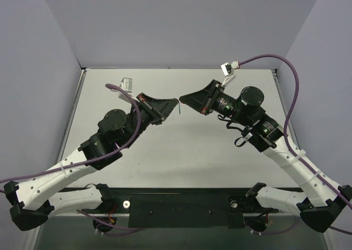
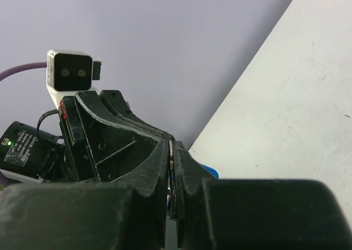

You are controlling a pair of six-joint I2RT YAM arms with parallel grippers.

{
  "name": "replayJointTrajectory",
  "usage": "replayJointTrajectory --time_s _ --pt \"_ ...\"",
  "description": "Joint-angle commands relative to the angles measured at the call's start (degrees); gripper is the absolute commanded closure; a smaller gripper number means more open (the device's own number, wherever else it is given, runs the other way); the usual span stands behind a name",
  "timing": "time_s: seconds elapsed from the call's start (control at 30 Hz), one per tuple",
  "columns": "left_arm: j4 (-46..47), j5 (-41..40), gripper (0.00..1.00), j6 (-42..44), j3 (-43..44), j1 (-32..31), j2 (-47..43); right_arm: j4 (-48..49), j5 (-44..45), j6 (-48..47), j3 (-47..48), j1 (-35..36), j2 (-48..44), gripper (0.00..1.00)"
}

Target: Remove the keys from the keyring

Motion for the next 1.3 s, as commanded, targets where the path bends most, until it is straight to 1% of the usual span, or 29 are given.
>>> replayJointTrajectory --time_s 0.0,0.1,0.23,0.27,0.33,0.37,0.4,0.43,0.5,0.53,0.57,0.6,0.63,0.67,0.7,0.73,0.77,0.8,0.83,0.87,0.9,0.93,0.97,1.0,1.03,1.07,1.1,1.27 --pt "7.3 -7.2 1.00 -2.9 0.1 -2.5 -1.1 -0.6 5.0 -2.3 -0.4 -0.1 0.1 1.00" --pt "8.7 -9.1 1.00 -3.9 -0.8 -3.5 -0.9 -0.8 5.7 -2.5 -0.4 0.0 0.1 1.00" --pt "8.1 -8.4 1.00 -3.3 0.8 -3.6 0.2 -1.6 5.6 -2.9 -0.4 0.0 -0.1 1.00" --pt "6.9 -8.2 0.96 -2.7 1.1 -3.6 0.3 -2.1 5.6 -3.2 -0.4 -0.1 -0.3 1.00" --pt "4.8 -7.9 0.84 -1.6 2.4 -3.6 0.1 -2.9 5.6 -3.3 -0.4 -0.3 -0.8 1.00" --pt "3.8 -7.6 0.74 -0.2 3.2 -3.5 -0.2 -3.6 5.4 -3.4 -0.3 -0.4 -0.9 1.00" --pt "1.2 -7.7 0.68 0.5 4.4 -3.4 -0.7 -3.8 5.2 -3.6 -0.1 -0.4 -1.3 1.00" --pt "-1.2 -7.9 0.59 2.6 5.4 -3.3 -0.9 -4.8 4.5 -3.8 0.2 -0.6 -1.5 1.00" --pt "-6.3 -6.9 0.49 5.8 8.1 -2.1 -1.6 -6.2 3.0 -4.4 0.7 -1.2 -1.7 1.00" --pt "-10.1 -5.2 0.48 7.1 10.2 -1.5 -2.1 -6.9 2.4 -4.6 0.8 -1.7 -2.2 1.00" --pt "-11.5 -2.4 0.43 9.4 11.0 0.2 -2.3 -7.6 1.1 -4.9 1.1 -1.9 -2.4 1.00" --pt "-14.9 -0.9 0.41 10.5 12.9 1.1 -2.6 -8.0 0.4 -5.0 1.1 -2.6 -2.7 1.00" --pt "-16.5 3.6 0.39 12.5 13.9 4.0 -2.7 -8.7 -1.6 -4.9 1.3 -3.3 -2.9 1.00" --pt "-19.6 6.3 0.39 13.4 15.5 5.6 -2.5 -8.7 -2.6 -4.8 1.3 -4.3 -3.2 1.00" --pt "-21.1 14.1 0.40 15.2 16.4 10.1 -2.3 -8.1 -5.8 -4.2 1.3 -5.3 -3.2 1.00" --pt "-23.0 19.0 0.41 15.8 17.7 13.1 -1.6 -7.6 -7.2 -3.9 1.3 -5.7 -3.5 1.00" --pt "-24.0 28.3 0.42 16.6 18.2 18.7 -1.2 -5.9 -9.8 -3.3 1.0 -6.1 -3.7 1.00" --pt "-24.6 33.8 0.43 16.6 18.4 21.2 -0.2 -4.8 -11.5 -2.6 0.6 -6.4 -4.1 1.00" --pt "-24.4 43.3 0.44 16.4 18.2 26.1 0.2 -2.7 -14.1 -1.3 0.5 -6.9 -4.2 1.00" --pt "-22.3 47.4 0.44 15.9 17.0 30.4 0.6 -1.4 -16.6 -0.8 0.4 -6.9 -4.3 1.00" --pt "-18.0 55.6 0.44 14.0 16.2 32.0 0.8 -0.1 -17.6 0.4 0.4 -7.1 -4.2 1.00" --pt "-15.2 59.1 0.44 12.5 13.7 35.1 0.8 0.9 -19.5 1.1 0.5 -7.2 -4.1 1.00" --pt "-7.0 66.2 0.44 7.8 12.5 36.2 0.9 2.5 -20.3 2.5 0.7 -7.2 -4.0 1.00" --pt "-2.7 68.8 0.44 5.1 9.7 37.5 1.2 3.3 -21.5 3.2 0.6 -7.1 -3.9 1.00" --pt "5.7 72.8 0.44 0.1 7.9 37.8 1.5 5.3 -22.0 4.5 0.5 -7.2 -3.9 1.00" --pt "8.1 73.8 0.44 -2.6 7.6 37.9 1.7 6.1 -22.5 5.2 0.3 -7.1 -3.9 1.00" --pt "10.4 74.7 0.44 -3.2 7.5 37.9 2.1 7.1 -22.6 6.0 0.3 -7.2 -3.9 1.00" --pt "13.5 75.1 0.45 -6.1 6.8 37.4 2.9 9.8 -22.6 7.5 0.1 -7.1 -3.4 1.00"
